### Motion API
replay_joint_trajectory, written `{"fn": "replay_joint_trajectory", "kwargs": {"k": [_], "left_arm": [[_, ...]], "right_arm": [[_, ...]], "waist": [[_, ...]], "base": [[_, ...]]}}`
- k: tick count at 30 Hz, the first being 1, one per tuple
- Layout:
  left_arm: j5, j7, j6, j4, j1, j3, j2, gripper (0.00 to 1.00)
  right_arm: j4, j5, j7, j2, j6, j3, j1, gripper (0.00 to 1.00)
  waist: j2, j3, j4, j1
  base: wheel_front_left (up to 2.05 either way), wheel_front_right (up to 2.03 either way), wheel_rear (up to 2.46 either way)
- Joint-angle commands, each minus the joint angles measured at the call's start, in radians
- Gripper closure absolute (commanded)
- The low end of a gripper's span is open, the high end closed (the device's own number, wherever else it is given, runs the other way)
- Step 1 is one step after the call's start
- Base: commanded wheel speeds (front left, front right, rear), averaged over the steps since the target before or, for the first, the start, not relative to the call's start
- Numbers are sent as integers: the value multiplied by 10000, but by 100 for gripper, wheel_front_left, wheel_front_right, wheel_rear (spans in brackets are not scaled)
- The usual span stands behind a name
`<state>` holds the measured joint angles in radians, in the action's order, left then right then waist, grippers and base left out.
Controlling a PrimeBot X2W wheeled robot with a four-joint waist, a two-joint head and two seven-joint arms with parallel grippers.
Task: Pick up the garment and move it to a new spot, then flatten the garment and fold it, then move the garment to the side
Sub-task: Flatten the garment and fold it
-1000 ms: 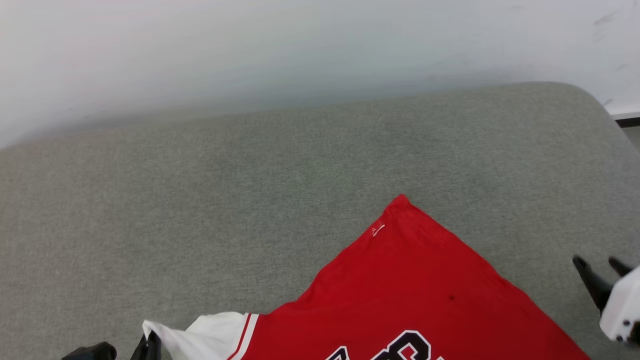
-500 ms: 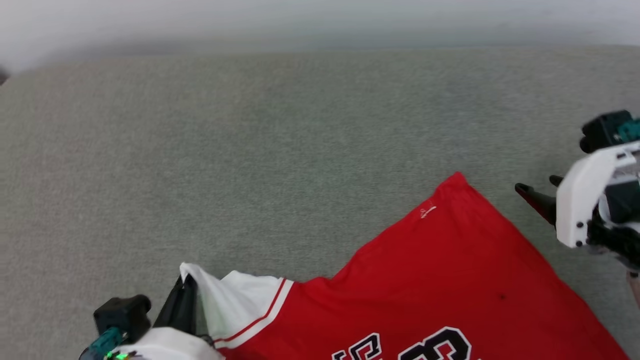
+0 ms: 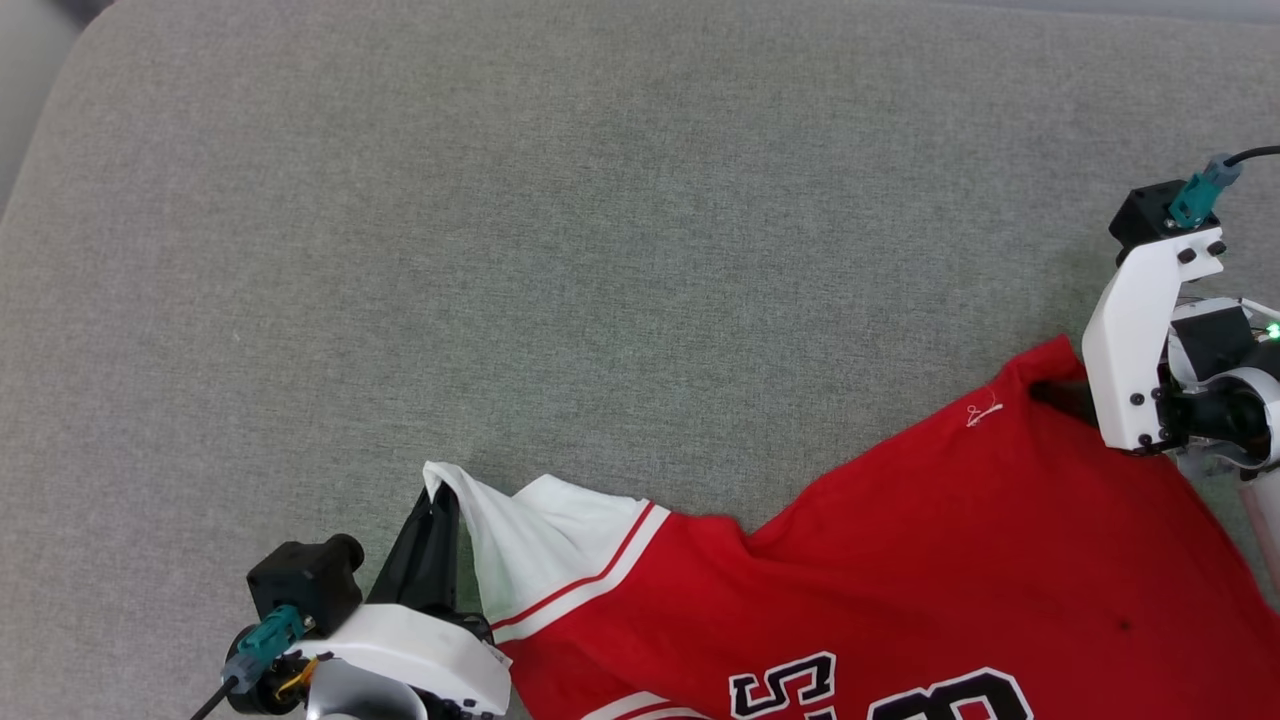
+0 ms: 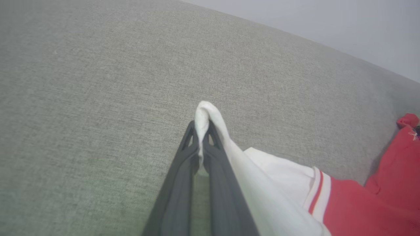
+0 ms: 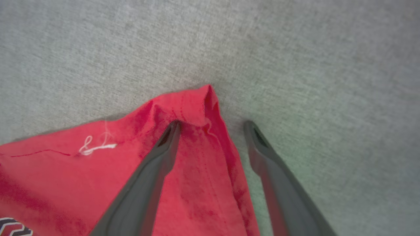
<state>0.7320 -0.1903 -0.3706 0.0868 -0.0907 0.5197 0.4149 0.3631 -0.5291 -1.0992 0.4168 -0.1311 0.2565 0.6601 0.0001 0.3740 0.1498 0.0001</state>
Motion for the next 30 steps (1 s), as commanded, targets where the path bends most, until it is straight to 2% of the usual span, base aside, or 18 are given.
{"fn": "replay_joint_trajectory", "kwargs": {"k": [1, 3, 4, 5, 6, 7, 14, 20, 25, 30], "left_arm": [[-12, -82, 26, -76, -146, 30, -54, 100], [6, -112, 62, -146, -216, 35, -90, 100], [13, -131, 71, -180, -235, 41, -116, 100], [17, -143, 86, -214, -234, 44, -127, 100], [24, -153, 96, -256, -222, 50, -131, 100], [30, -165, 117, -299, -197, 54, -130, 100], [114, -179, 153, -371, -62, -48, 7, 100], [-43, 42, 96, -217, -429, -311, 566, 100], [-440, 644, 198, 259, -1414, -429, 1315, 100], [-715, 1352, 462, 530, -3214, -504, 1597, 100]], "right_arm": [[408, -176, -155, -216, 7, 296, -349, 0], [546, -245, -281, -213, 6, 494, -470, 0], [606, -322, -322, -203, 6, 557, -566, 8], [641, -374, -357, -200, 6, 612, -624, 59], [643, -417, -326, -184, 4, 679, -650, 91], [651, -461, -304, -164, 4, 736, -666, 100], [261, -716, 308, 135, 6, 1055, -283, 100], [8, -832, 908, 389, 6, 1117, -30, 100], [-275, -802, 1412, 580, 6, 873, 18, 100], [-697, -667, 1890, 766, 6, 351, 326, 100]], "waist": [[-1, 75, 72, -1], [-1, 85, 72, -1], [-1, 79, 71, -1], [-1, 71, 68, -1], [-1, 45, 67, -1], [-1, 3, 59, -1], [-1, -491, -78, -1], [-1, -1367, -329, -1], [-1, -2272, -625, -1], [-1, -2981, -1015, -1]], "base": [[0, 0, 0], [0, 0, 0], [0, 0, 0], [0, 0, 0], [0, 0, 0], [0, 0, 0], [0, 0, 0], [0, 0, 0], [0, 0, 0], [0, 0, 0]]}}
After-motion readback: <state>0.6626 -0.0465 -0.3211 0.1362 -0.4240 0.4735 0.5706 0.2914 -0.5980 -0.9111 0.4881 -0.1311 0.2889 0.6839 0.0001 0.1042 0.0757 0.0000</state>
